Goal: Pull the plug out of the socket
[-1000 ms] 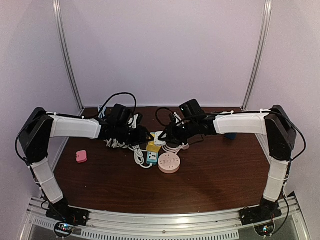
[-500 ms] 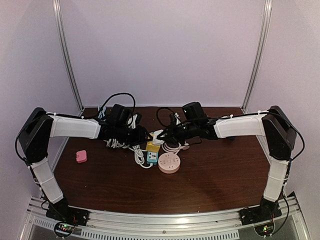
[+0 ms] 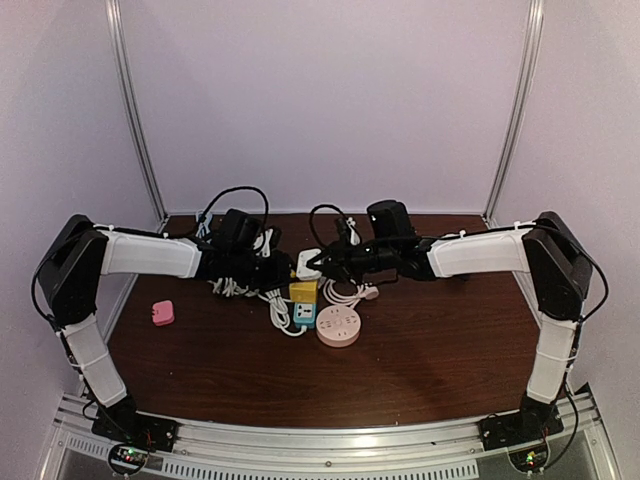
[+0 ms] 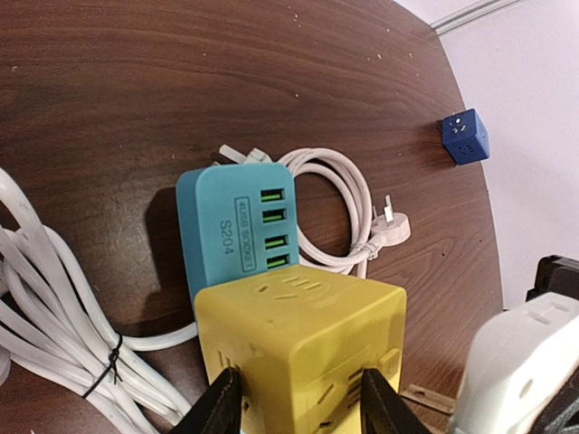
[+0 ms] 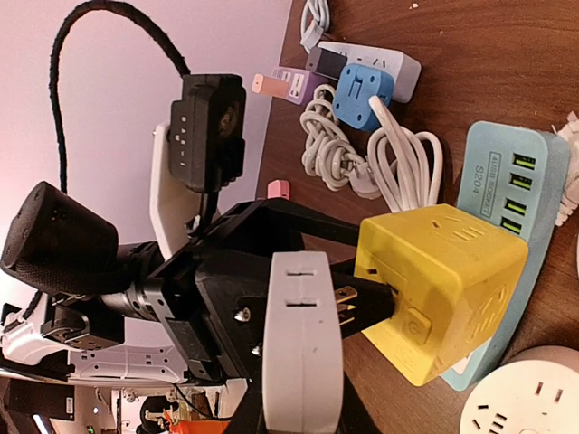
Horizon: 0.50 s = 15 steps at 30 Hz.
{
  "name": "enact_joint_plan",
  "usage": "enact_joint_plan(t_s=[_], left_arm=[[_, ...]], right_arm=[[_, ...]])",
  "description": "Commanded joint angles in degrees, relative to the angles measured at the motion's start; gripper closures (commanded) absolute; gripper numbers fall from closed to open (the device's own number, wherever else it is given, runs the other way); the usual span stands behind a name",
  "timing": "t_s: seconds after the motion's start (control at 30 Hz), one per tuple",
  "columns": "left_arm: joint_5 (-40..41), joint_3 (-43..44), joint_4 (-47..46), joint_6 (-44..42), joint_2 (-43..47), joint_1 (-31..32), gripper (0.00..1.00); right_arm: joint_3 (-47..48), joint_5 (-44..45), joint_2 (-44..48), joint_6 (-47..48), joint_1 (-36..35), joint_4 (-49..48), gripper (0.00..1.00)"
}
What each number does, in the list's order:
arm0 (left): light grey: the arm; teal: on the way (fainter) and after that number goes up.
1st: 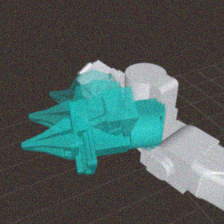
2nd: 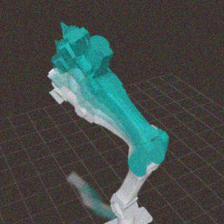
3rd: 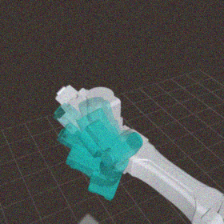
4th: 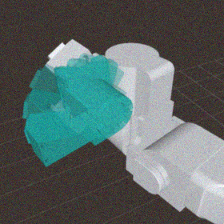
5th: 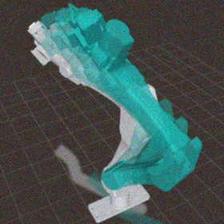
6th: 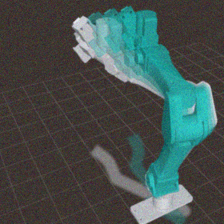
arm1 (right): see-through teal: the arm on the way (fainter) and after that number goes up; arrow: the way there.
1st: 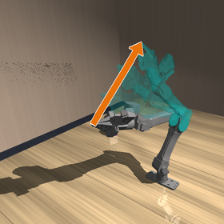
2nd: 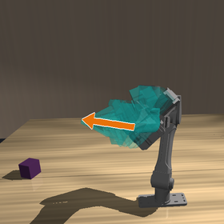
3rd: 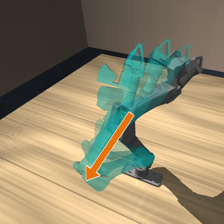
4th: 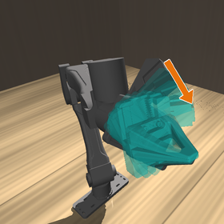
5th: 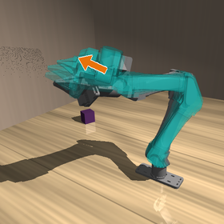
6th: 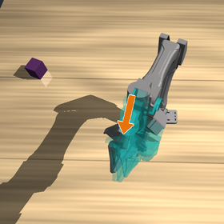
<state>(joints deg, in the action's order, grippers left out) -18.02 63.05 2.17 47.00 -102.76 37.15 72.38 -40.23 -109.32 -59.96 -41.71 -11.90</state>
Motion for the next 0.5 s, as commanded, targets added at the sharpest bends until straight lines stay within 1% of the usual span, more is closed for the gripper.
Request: enact_joint_plan(t_s=[0.0, 0.2, 0.37, 0.47], left_arm=[[4.5, -3.0, 7.8, -0.3, -4.3, 0.0, 0.55], [4.3, -2.6, 8.0, -0.6, -4.3, 0.0, 0.55], [3.9, -2.0, 8.2, -0.9, -4.2, 0.0, 0.55], [3.8, -1.5, 8.5, -1.3, -3.9, 0.0, 0.55]], right_arm=[[1.2, -2.0, 0.2, -0.3, -0.1, -5.8, 0.89], [1.8, -0.7, 1.1, 1.2, -0.2, -3.0, 0.89], [3.2, 2.2, 3.8, 5.8, -0.1, 4.4, 0.89], [3.9, 5.2, 6.0, 9.4, 0.1, 11.0, 0.89]])
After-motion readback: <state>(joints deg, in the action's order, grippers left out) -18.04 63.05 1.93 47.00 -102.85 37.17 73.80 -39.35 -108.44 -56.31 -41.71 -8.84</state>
